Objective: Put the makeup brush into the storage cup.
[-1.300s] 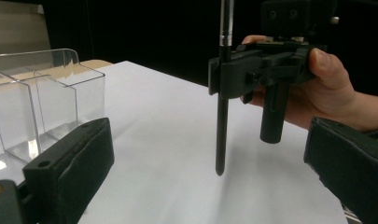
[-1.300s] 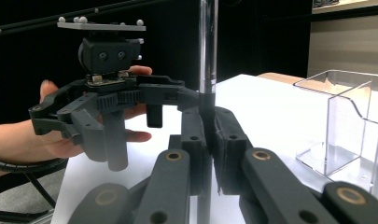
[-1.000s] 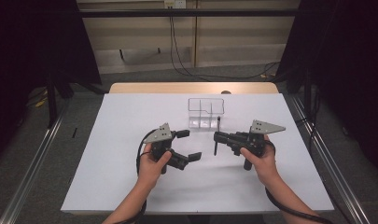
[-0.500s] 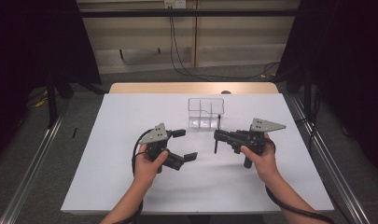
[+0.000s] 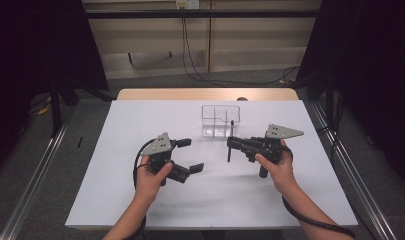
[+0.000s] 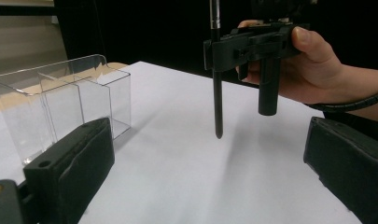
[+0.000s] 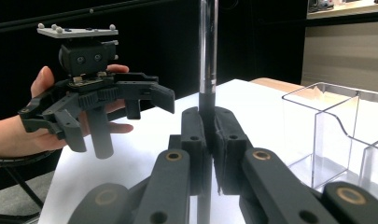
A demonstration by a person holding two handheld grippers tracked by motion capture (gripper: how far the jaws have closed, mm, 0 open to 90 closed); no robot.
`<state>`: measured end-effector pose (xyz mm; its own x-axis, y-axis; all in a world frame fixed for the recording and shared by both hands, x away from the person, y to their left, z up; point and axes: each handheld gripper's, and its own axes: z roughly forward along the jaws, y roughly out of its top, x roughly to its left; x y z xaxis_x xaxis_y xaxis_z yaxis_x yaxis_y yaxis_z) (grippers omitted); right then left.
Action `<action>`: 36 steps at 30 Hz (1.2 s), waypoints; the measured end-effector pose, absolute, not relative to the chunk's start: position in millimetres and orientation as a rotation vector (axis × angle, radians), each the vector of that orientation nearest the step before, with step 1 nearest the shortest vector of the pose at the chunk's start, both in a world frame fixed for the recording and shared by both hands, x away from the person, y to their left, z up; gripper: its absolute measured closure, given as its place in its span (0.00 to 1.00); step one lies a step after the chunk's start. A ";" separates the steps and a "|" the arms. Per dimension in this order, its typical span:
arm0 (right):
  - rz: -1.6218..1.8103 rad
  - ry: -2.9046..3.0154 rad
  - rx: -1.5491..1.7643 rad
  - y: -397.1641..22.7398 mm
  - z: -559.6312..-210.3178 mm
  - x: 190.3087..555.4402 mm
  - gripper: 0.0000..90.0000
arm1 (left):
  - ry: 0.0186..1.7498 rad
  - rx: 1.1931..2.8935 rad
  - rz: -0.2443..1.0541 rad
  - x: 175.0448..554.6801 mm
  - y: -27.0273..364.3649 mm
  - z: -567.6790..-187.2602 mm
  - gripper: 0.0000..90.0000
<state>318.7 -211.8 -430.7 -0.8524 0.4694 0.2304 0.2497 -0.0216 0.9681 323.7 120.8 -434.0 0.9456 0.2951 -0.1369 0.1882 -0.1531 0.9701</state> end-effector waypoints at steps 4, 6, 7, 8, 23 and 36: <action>1.981 2.078 0.771 -210.6 -429.6 321.2 0.94 | 0.375 1.740 0.105 322.9 127.1 -434.0 0.02; 1.983 2.071 0.775 -210.4 -428.9 322.0 0.94 | 0.380 1.741 0.108 322.5 129.7 -434.1 0.02; 1.984 2.071 0.775 -210.5 -428.8 322.6 0.94 | 0.380 1.738 0.111 322.3 131.3 -433.9 0.02; 1.983 2.068 0.778 -210.5 -428.6 323.1 0.94 | 0.381 1.737 0.109 322.1 132.3 -433.9 0.02; 1.962 2.051 0.797 -211.3 -426.1 331.5 0.94 | 0.391 1.750 0.126 317.5 148.1 -434.5 0.02; 1.967 2.020 0.799 -210.0 -419.7 337.3 0.94 | 0.395 1.751 0.145 313.2 165.1 -435.2 0.02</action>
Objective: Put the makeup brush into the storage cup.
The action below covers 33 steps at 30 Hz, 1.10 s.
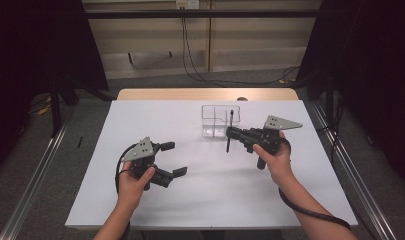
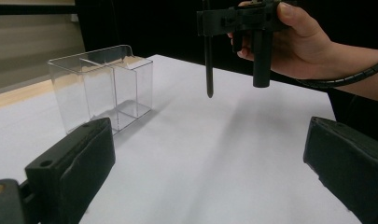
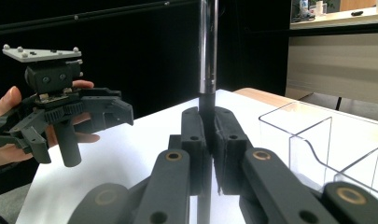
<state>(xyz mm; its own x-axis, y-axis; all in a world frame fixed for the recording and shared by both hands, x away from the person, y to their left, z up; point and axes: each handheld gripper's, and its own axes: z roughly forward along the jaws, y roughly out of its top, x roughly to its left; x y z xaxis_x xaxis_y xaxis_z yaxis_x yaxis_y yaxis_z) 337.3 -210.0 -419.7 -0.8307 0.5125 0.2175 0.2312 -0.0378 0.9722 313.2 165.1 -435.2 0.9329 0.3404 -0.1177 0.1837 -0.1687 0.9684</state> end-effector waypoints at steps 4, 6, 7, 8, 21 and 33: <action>1.969 2.008 0.813 -210.4 -419.8 339.5 0.94 | 0.402 1.748 0.158 313.1 171.1 -435.3 0.02; 1.971 2.006 0.818 -210.6 -420.1 340.3 0.94 | 0.400 1.751 0.161 313.0 173.3 -435.2 0.02; 1.972 2.003 0.818 -210.5 -420.4 340.9 0.94 | 0.404 1.750 0.168 312.6 174.4 -435.1 0.02; 1.972 2.004 0.822 -210.4 -420.5 341.0 0.94 | 0.404 1.748 0.169 312.6 175.4 -435.1 0.02; 1.967 2.008 0.820 -208.5 -418.4 344.3 0.94 | 0.428 1.760 0.195 307.8 190.6 -437.8 0.02; 1.966 2.003 0.814 -204.6 -416.7 347.4 0.94 | 0.455 1.754 0.210 305.3 203.0 -439.4 0.02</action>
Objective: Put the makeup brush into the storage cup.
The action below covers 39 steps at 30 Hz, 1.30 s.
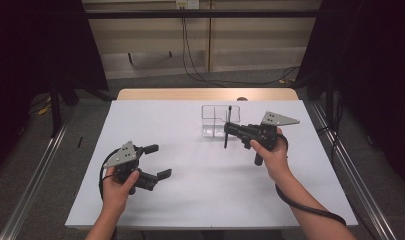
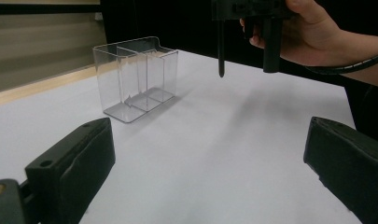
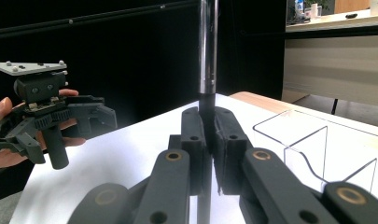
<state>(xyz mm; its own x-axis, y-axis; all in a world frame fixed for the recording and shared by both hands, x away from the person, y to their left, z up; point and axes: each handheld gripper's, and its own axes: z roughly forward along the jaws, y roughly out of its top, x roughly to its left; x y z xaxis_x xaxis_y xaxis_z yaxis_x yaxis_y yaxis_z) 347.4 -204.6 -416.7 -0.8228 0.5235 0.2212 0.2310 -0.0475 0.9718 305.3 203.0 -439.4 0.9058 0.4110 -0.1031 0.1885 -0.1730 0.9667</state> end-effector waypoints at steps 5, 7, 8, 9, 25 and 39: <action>1.963 2.001 0.815 -204.5 -416.1 349.0 0.94 | 0.452 1.766 0.210 303.3 204.0 -440.5 0.02; 1.964 2.001 0.813 -204.8 -415.5 349.5 0.94 | 0.454 1.771 0.214 302.8 205.0 -440.2 0.02; 1.963 2.001 0.814 -205.0 -415.3 349.8 0.94 | 0.455 1.771 0.215 302.8 205.7 -440.1 0.02; 1.961 2.000 0.814 -205.2 -415.2 350.1 0.94 | 0.456 1.764 0.211 302.8 206.4 -440.1 0.02; 1.945 1.993 0.819 -206.8 -412.1 356.3 0.94 | 0.476 1.772 0.230 297.6 217.8 -440.2 0.02; 1.941 1.986 0.820 -206.4 -411.1 361.3 0.94 | 0.506 1.759 0.245 290.9 231.9 -443.8 0.02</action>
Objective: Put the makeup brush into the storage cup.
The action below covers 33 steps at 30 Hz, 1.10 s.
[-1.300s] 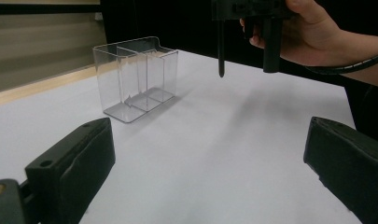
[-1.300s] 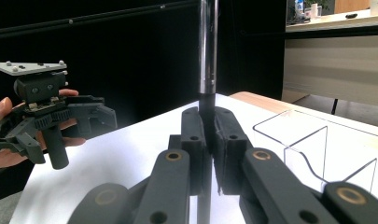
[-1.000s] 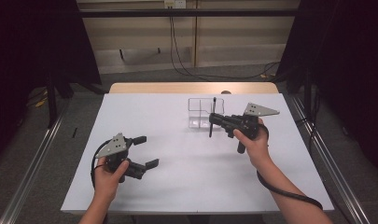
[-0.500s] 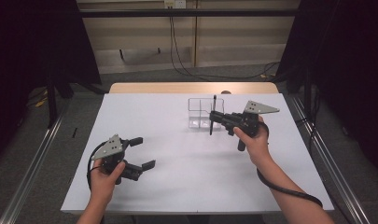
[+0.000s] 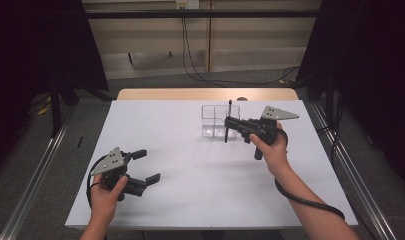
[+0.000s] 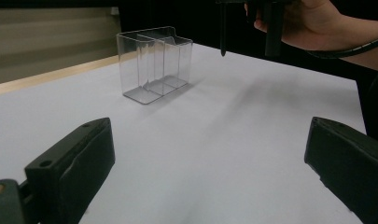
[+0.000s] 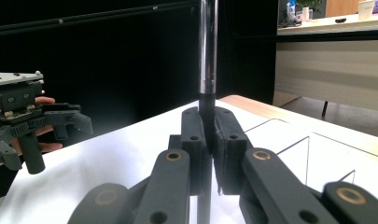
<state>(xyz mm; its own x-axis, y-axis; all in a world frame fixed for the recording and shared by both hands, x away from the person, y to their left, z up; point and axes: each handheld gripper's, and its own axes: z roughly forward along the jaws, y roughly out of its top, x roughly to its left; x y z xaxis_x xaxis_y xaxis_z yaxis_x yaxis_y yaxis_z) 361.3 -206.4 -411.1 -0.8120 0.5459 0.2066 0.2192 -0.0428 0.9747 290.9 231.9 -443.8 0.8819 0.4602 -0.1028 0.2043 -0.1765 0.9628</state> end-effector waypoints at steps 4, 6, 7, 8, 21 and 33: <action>1.940 1.984 0.819 -205.3 -409.8 362.8 0.94 | 0.517 1.749 0.252 288.6 234.9 -444.3 0.02; 1.938 1.985 0.818 -204.5 -409.3 363.5 0.94 | 0.517 1.747 0.240 288.1 237.0 -445.3 0.02; 1.939 1.983 0.818 -204.1 -409.3 364.1 0.94 | 0.519 1.749 0.240 287.8 237.3 -445.6 0.02; 1.938 1.983 0.818 -203.9 -409.4 364.6 0.94 | 0.520 1.751 0.242 287.3 237.7 -445.8 0.02; 1.928 1.978 0.836 -201.7 -409.1 372.2 0.94 | 0.550 1.725 0.221 283.9 248.5 -447.9 0.02; 1.914 1.967 0.836 -197.0 -404.1 379.2 0.94 | 0.570 1.748 0.247 282.3 253.6 -449.0 0.01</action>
<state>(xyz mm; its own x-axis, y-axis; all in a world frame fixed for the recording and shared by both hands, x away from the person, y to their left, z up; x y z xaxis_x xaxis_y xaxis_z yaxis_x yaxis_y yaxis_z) 379.2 -197.0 -404.1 -0.7962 0.5720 0.1971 0.2128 -0.0402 0.9763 282.3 253.6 -449.0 0.8565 0.4984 -0.1341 0.2427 -0.1597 0.9569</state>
